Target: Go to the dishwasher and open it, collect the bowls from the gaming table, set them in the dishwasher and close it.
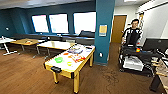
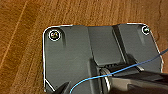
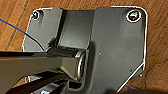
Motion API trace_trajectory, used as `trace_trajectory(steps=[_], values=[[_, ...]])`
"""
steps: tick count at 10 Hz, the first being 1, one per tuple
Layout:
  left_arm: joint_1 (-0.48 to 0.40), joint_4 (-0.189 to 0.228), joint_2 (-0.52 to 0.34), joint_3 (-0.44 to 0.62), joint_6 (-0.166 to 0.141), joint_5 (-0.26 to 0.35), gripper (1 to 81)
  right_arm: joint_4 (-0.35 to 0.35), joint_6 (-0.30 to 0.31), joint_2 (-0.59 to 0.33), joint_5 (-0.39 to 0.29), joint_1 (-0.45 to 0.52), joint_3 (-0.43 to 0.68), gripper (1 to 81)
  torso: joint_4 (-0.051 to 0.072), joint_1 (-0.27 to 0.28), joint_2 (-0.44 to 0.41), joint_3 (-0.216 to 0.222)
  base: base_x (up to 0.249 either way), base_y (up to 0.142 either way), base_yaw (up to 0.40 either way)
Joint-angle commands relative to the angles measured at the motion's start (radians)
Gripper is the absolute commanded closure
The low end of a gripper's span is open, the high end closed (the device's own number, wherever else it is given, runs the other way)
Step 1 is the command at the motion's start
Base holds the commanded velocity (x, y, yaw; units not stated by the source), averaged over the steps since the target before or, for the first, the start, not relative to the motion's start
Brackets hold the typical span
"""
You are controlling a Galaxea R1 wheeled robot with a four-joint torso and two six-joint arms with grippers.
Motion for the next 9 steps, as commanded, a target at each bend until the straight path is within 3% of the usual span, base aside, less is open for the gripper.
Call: trace_trajectory(steps=[1,9], values=[[-0.050,-0.004,-0.001,0.000,0.008,0.048,1.0,-0.002,-0.002,0.007,-0.053,0.048,0.006,1.0,0.000,0.000,0.000,0.000,0.000,0.000,0.000],[-0.050,-0.004,-0.002,0.000,0.008,0.049,1.0,-0.004,-0.003,0.009,-0.053,0.049,0.006,1.0,0.000,-0.002,0.000,0.000,0.021,0.000,0.000]])
